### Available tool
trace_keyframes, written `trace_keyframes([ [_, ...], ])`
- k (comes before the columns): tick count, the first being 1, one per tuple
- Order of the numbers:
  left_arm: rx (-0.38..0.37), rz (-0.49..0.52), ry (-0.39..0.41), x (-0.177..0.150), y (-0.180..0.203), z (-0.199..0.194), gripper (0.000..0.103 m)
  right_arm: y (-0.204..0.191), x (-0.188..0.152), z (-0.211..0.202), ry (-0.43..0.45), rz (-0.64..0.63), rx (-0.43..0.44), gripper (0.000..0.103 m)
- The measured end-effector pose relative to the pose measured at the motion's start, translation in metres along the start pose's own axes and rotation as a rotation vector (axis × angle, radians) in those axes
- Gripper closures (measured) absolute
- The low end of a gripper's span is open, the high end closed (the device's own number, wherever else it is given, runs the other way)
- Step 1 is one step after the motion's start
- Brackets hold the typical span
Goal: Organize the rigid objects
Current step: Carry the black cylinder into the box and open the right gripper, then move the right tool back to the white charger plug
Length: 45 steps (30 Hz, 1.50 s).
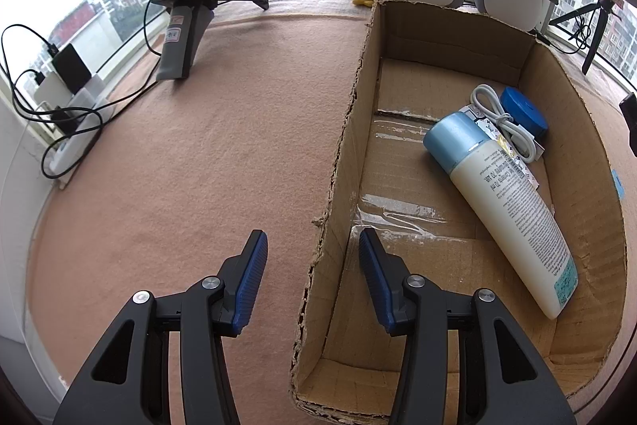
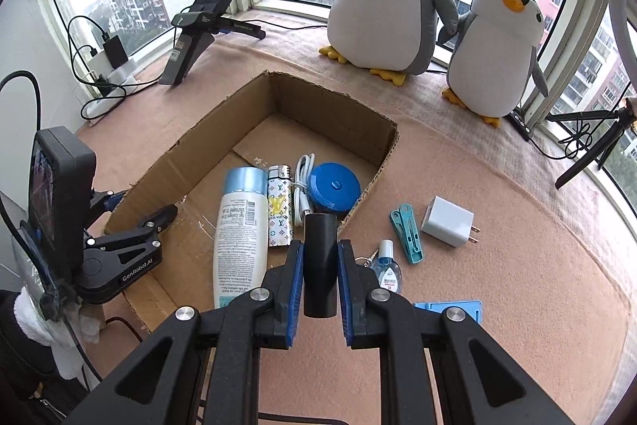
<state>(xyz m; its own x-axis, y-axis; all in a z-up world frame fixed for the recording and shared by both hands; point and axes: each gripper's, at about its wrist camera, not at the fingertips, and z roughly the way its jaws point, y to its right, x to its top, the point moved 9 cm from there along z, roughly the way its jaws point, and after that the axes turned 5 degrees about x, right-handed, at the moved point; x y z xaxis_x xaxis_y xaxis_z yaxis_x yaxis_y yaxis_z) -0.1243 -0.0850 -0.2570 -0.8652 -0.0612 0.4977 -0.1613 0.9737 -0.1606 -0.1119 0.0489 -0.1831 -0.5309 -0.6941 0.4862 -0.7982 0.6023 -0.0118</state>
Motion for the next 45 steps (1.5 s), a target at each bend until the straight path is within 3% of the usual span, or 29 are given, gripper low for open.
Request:
trace_keyframes([
  [17,0.0,0.0,0.001,0.0,0.0,0.0,0.056,-0.022,0.033,0.042,-0.006,0.062,0.087,0.088],
  [26,0.0,0.0,0.0,0.0,0.0,0.0,0.056,-0.017,0.035,0.047,-0.002,0.052,0.048,0.088],
  [27,0.0,0.0,0.0,0.0,0.0,0.0,0.056,-0.017,0.036,0.046,0.004,0.049,0.046,0.086],
  [29,0.0,0.0,0.0,0.0,0.0,0.0,0.056,-0.017,0.038,0.042,0.023,0.044,0.033,0.067],
  [30,0.0,0.0,0.001,0.0,0.0,0.0,0.056,-0.016,0.04,0.039,0.038,0.043,0.02,0.05],
  [31,0.001,0.0,0.001,0.0,0.0,0.0,0.056,-0.016,0.042,0.036,0.054,0.041,0.01,0.04],
  [45,0.004,0.002,0.003,0.001,0.001,0.0,0.056,-0.019,0.048,0.022,0.082,0.023,-0.011,0.039],
])
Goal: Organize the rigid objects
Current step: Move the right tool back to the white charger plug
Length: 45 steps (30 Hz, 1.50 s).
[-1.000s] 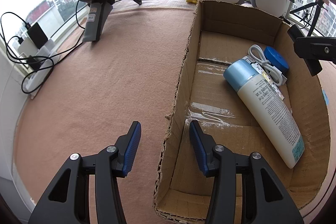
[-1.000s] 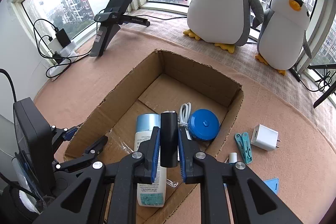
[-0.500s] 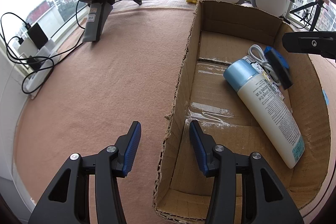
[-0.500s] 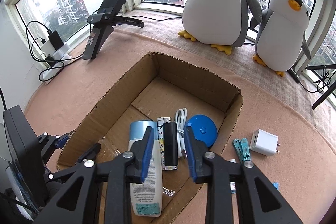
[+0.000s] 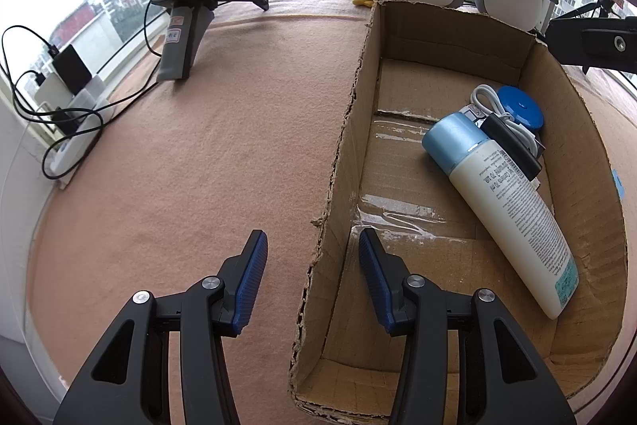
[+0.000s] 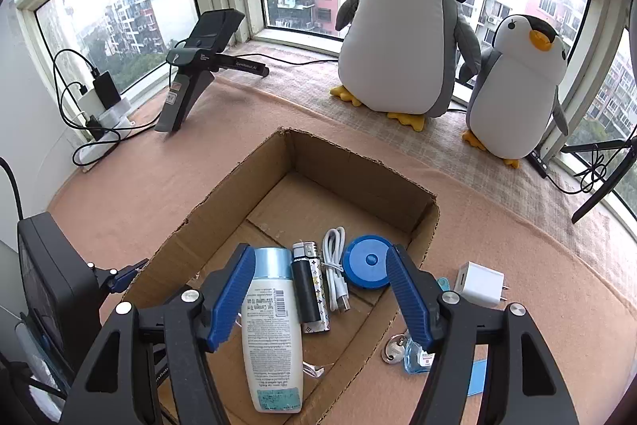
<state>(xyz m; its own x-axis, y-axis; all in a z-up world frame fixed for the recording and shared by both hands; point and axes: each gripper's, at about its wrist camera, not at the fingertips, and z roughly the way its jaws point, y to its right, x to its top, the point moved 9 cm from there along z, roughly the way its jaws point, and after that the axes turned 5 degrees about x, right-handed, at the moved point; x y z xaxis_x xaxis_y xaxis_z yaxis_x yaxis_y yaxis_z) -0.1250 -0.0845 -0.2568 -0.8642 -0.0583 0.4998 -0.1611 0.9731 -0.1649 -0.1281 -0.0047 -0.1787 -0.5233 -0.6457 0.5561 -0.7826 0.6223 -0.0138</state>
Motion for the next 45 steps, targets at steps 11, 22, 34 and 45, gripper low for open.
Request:
trace_keyframes([
  [11,0.001,0.0,0.0,0.0,0.0,0.0,0.056,0.031,-0.016,-0.01,-0.005,0.067,-0.004,0.036],
  [22,0.0,-0.001,0.0,0.0,0.0,0.001,0.056,0.099,-0.062,-0.032,-0.03,0.185,-0.061,0.035],
  [34,0.009,0.009,0.004,0.002,0.001,0.0,0.056,0.183,-0.117,-0.05,-0.067,0.34,-0.124,0.035],
  [45,0.013,0.013,0.005,0.0,0.001,0.0,0.056,0.198,-0.12,-0.035,-0.085,0.394,-0.085,0.035],
])
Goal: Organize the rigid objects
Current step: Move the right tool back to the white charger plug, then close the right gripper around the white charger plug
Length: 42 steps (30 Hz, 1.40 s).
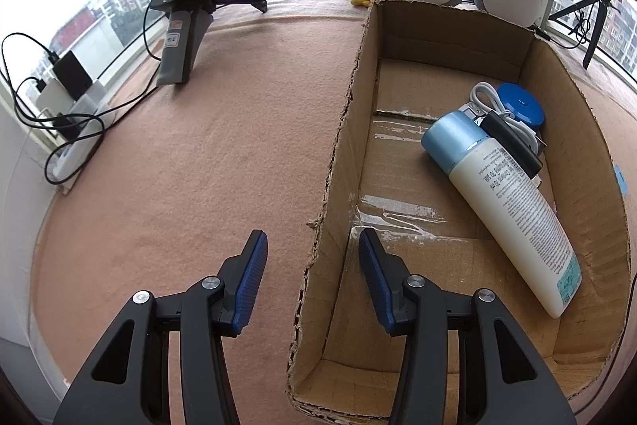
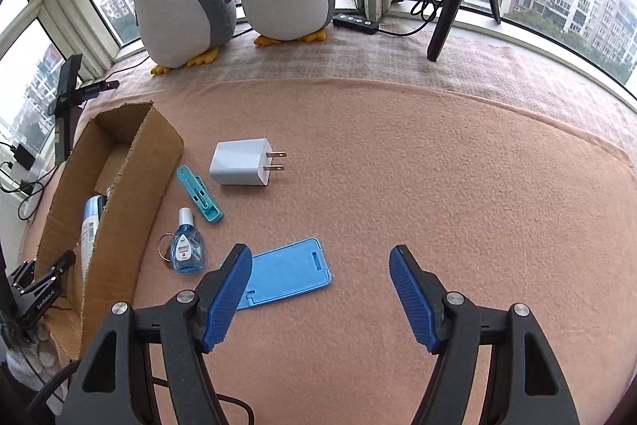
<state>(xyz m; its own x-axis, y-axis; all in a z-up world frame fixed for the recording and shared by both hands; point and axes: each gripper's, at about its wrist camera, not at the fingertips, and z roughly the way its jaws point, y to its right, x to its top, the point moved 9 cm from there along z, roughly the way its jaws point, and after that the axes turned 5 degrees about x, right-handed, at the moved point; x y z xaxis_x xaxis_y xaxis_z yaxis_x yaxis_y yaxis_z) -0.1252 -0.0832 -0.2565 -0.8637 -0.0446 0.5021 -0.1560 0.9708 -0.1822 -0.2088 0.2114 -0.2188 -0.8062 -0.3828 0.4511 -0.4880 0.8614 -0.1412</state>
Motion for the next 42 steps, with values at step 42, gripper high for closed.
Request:
trace_keyframes([
  [42,-0.006,-0.005,-0.002,-0.001,0.001,0.001,0.056,-0.046,0.058,0.098,-0.207,0.024,-0.002,0.037],
])
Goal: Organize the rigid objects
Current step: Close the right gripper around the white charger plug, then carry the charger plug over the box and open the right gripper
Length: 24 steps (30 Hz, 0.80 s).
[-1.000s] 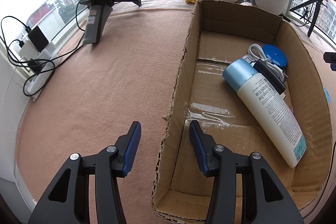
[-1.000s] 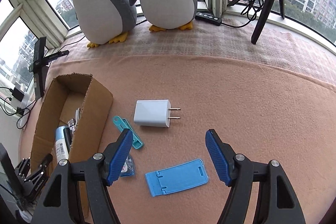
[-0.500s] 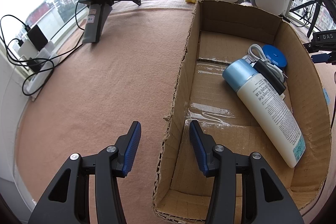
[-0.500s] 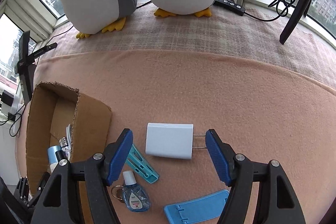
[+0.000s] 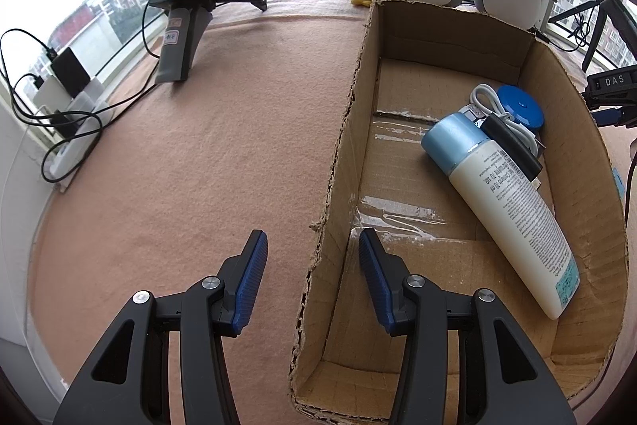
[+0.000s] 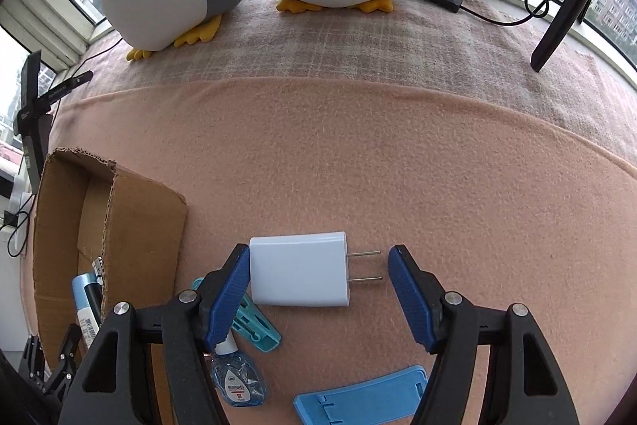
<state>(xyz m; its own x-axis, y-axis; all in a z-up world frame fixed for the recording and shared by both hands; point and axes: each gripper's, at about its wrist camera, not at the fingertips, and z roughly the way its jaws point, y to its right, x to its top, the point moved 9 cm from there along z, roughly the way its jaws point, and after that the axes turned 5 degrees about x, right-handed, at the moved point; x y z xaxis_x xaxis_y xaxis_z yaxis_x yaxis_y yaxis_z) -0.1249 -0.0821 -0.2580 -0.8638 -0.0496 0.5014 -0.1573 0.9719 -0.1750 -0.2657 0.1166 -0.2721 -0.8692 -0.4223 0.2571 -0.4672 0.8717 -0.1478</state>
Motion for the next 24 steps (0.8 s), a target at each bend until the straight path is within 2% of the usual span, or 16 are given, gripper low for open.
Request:
trace_keyframes([
  [4,0.0,0.0,0.0,0.0,0.0,0.0,0.056,-0.004,-0.001,0.002,-0.005,-0.032,-0.024,0.038],
  [6,0.0,0.0,0.0,0.0,0.0,0.0,0.056,-0.005,-0.002,0.002,-0.007,-0.051,-0.043,0.043],
  [8,0.0,-0.001,0.0,0.0,0.0,0.0,0.056,-0.005,-0.003,0.002,-0.006,-0.062,-0.052,0.043],
  [17,-0.001,-0.001,0.0,0.0,0.0,0.0,0.056,0.005,-0.004,-0.009,0.025,-0.036,-0.03,0.043],
  [24,-0.002,-0.002,0.0,0.0,0.001,0.001,0.056,0.01,-0.004,-0.035,0.076,-0.04,-0.021,0.043],
])
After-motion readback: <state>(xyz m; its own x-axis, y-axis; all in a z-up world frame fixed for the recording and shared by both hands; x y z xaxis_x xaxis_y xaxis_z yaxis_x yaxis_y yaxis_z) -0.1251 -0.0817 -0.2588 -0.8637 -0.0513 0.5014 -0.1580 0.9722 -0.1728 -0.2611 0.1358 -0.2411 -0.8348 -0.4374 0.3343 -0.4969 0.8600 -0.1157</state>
